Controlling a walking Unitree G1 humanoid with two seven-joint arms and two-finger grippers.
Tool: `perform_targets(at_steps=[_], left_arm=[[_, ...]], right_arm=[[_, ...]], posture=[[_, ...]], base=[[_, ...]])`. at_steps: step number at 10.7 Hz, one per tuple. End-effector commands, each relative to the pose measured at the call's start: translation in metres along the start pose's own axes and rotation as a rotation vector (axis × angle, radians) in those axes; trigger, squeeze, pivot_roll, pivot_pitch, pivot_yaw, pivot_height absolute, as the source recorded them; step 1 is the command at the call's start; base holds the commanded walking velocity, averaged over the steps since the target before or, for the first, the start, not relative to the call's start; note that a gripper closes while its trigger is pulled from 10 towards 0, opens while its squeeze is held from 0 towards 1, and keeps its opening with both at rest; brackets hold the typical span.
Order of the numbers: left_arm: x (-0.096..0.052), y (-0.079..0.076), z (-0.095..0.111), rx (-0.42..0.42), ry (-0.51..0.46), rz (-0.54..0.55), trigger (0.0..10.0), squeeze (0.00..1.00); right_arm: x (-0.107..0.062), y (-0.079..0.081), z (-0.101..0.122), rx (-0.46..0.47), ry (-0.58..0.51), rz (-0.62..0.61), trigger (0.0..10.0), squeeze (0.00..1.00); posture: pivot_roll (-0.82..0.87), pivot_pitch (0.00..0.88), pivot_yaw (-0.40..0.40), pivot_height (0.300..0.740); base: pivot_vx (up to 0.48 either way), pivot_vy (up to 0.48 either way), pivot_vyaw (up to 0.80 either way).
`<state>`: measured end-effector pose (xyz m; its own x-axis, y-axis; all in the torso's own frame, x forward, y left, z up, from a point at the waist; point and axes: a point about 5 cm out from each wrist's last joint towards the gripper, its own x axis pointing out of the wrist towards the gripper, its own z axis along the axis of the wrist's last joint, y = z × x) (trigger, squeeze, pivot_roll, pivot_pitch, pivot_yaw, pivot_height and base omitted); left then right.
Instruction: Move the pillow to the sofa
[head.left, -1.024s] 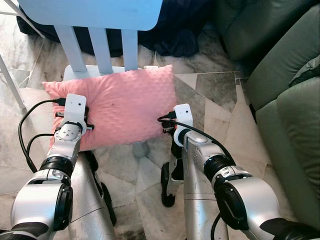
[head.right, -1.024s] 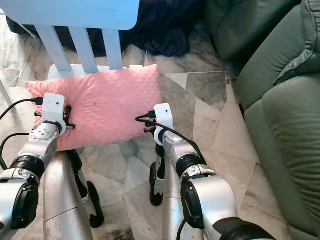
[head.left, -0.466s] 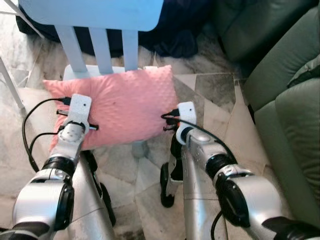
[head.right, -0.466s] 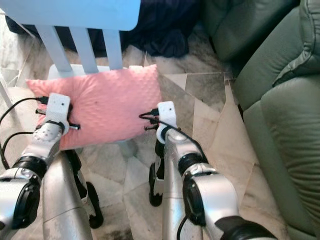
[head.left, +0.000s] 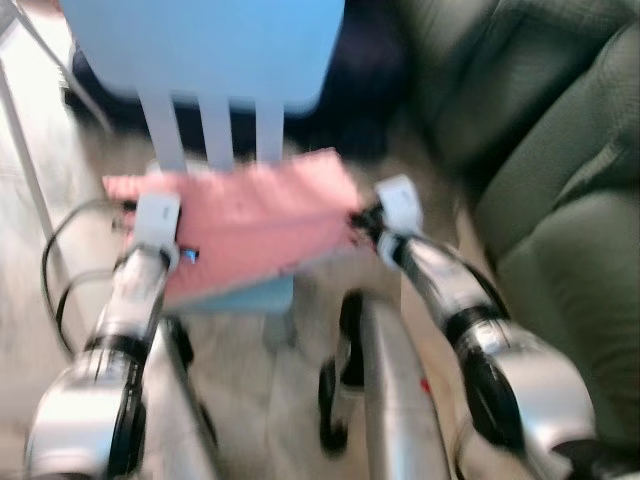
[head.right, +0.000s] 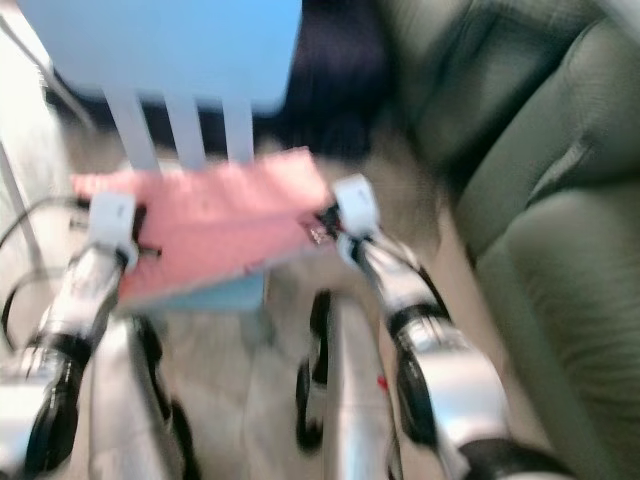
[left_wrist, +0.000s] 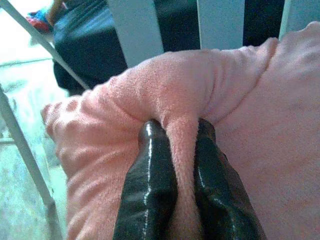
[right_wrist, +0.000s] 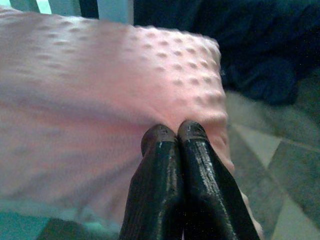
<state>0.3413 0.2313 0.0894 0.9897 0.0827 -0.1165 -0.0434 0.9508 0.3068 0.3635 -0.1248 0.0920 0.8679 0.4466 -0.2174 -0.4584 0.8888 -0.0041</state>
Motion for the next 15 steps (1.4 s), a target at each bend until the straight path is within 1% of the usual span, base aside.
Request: perform_targets(at_steps=[1, 2, 3, 4, 5, 6, 7, 8, 9, 10, 11, 12, 13, 15], left_arm=[[-0.007, 0.003, -0.002, -0.028, -0.024, 0.003, 0.0, 0.00], [-0.022, 0.003, -0.004, -0.075, -0.058, -0.008, 0.0, 0.00], [-0.033, 0.002, -0.002, -0.105, -0.099, -0.011, 0.0, 0.00], [-0.039, 0.000, -0.001, -0.119, -0.118, -0.021, 0.0, 0.00], [-0.052, -0.005, -0.003, -0.143, -0.129, -0.039, 0.0, 0.00], [-0.062, -0.011, 0.000, -0.145, -0.139, -0.069, 0.0, 0.00], [-0.069, -0.027, 0.002, -0.168, -0.136, -0.125, 5.0, 0.00], [-0.070, -0.038, 0.006, -0.188, -0.132, -0.151, 10.0, 0.00], [-0.070, -0.044, 0.009, -0.202, -0.136, -0.167, 10.0, 0.00], [-0.070, -0.052, 0.011, -0.225, -0.116, -0.193, 10.0, 0.00], [-0.072, -0.057, 0.014, -0.244, -0.110, -0.231, 10.0, 0.00], [-0.070, -0.057, 0.016, -0.232, -0.114, -0.228, 10.0, 0.00], [-0.067, -0.054, 0.018, -0.230, -0.117, -0.214, 10.0, 0.00], [-0.065, -0.050, 0.020, -0.231, -0.111, -0.207, 10.0, 0.00]], right_arm=[[-0.011, -0.013, -0.003, 0.038, -0.052, -0.064, 0.0, 0.00], [-0.028, -0.017, -0.017, 0.077, -0.115, -0.148, 0.0, 0.00], [-0.043, -0.010, -0.028, 0.090, -0.147, -0.186, 0.0, 0.00], [-0.052, -0.005, -0.034, 0.093, -0.157, -0.200, 0.0, 0.00], [-0.070, 0.005, -0.040, 0.059, -0.182, -0.220, 0.0, 0.00], [-0.084, 0.008, -0.039, 0.073, -0.206, -0.251, 0.0, 0.00], [-0.094, 0.010, -0.034, 0.074, -0.224, -0.268, 0.0, 0.00], [-0.098, 0.013, -0.033, 0.083, -0.216, -0.273, 0.0, 0.00], [-0.098, 0.016, -0.031, 0.084, -0.217, -0.259, 4.8, 0.00], [-0.096, 0.019, -0.026, 0.120, -0.233, -0.245, 10.0, 0.00], [-0.095, 0.022, -0.020, 0.115, -0.224, -0.252, 10.0, 0.00], [-0.093, 0.025, -0.018, 0.117, -0.225, -0.240, 10.0, 0.00], [-0.091, 0.025, -0.015, 0.122, -0.230, -0.224, 10.0, 0.00], [-0.090, 0.021, -0.012, 0.141, -0.232, -0.234, 10.0, 0.00]], posture=[[0.05, 0.000, -0.111, 0.480], [0.05, 0.000, -0.100, 0.480], [0.05, 0.000, -0.085, 0.480], [0.04, 0.000, -0.079, 0.480], [0.03, 0.000, -0.071, 0.480], [0.03, 0.000, -0.072, 0.480], [0.03, 0.000, -0.078, 0.480], [0.01, 0.000, -0.077, 0.480], [0.01, 0.000, -0.077, 0.480], [0.00, 0.000, -0.075, 0.480], [0.00, 0.000, -0.074, 0.480], [0.00, 0.000, -0.073, 0.484], [0.00, 0.000, -0.073, 0.498], [0.00, 0.000, -0.075, 0.536]], base=[[0.000, 0.000, 0.00], [0.000, 0.000, 0.00], [0.000, 0.000, 0.00], [0.000, 0.000, 0.00], [0.000, 0.000, 0.00], [0.000, 0.000, 0.00], [0.000, 0.000, 0.00], [0.000, 0.000, 0.00], [0.000, 0.000, 0.00], [0.000, 0.000, 0.00], [0.000, 0.000, 0.00], [0.000, 0.000, 0.00], [0.000, 0.000, 0.00], [0.000, 0.000, 0.00]])
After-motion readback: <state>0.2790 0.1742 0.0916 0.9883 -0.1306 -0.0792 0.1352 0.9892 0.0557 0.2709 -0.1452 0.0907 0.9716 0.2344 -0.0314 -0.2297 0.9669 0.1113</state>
